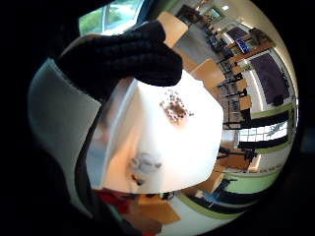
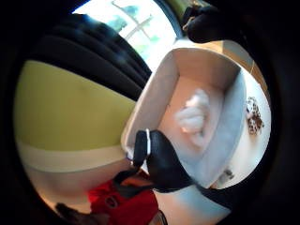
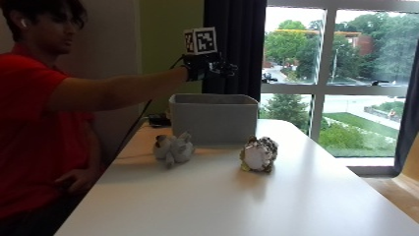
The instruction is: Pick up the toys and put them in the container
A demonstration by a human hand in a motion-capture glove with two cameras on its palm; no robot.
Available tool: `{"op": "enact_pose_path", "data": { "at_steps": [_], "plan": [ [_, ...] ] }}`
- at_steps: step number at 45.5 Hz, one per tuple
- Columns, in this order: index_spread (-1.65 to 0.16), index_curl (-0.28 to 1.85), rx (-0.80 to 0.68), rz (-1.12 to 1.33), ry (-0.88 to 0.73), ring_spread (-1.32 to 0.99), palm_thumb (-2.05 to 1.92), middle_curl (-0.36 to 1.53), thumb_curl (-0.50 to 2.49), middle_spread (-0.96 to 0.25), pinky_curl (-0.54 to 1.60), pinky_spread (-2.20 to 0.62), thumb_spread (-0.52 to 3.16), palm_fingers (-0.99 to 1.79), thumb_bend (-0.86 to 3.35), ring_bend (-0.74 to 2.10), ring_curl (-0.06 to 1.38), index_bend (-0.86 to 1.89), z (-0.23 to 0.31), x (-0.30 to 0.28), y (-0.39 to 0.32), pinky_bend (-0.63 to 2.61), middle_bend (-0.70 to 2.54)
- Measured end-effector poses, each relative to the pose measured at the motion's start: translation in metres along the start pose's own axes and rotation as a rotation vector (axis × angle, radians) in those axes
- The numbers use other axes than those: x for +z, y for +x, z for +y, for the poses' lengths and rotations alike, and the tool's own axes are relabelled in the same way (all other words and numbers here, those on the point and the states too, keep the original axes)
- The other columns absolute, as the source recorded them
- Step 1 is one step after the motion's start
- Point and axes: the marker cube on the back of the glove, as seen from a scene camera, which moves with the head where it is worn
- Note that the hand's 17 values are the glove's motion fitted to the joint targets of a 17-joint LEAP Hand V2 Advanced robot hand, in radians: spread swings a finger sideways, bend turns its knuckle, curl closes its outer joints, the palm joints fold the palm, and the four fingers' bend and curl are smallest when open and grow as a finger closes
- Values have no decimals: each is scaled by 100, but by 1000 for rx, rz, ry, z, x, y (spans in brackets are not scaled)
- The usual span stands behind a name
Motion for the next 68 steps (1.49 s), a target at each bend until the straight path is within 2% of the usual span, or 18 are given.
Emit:
{"op": "enact_pose_path", "data": {
  "at_steps": [10,17,25,34,46,56,64,68],
  "plan": [
    [-47,78,44,-50,28,-3,-9,45,61,-13,38,5,108,-12,-8,31,21,21,50,8,53,110,19],
    [-47,71,102,-104,48,-1,-8,42,51,-11,36,8,110,-9,-7,25,20,19,93,15,93,103,16],
    [-46,66,118,-58,0,0,-8,38,43,-10,33,10,111,-8,-7,18,20,20,130,31,122,97,15],
    [-42,56,202,44,-86,1,-10,34,36,-8,33,11,108,-23,-8,15,19,11,165,66,142,98,12],
    [-40,45,184,-48,-179,2,-9,29,30,-7,34,12,105,-24,-7,14,17,13,202,137,135,100,10],
    [-38,38,195,-115,-272,3,-8,24,27,-5,36,11,104,-20,-7,17,17,11,217,170,120,110,10],
    [-38,34,181,4,-468,4,-2,21,27,-3,39,9,104,-18,-3,18,18,14,230,177,111,121,7],
    [-41,34,292,180,-495,2,8,21,30,-4,36,5,110,7,2,44,25,20,231,177,115,109,13]
  ]
}}
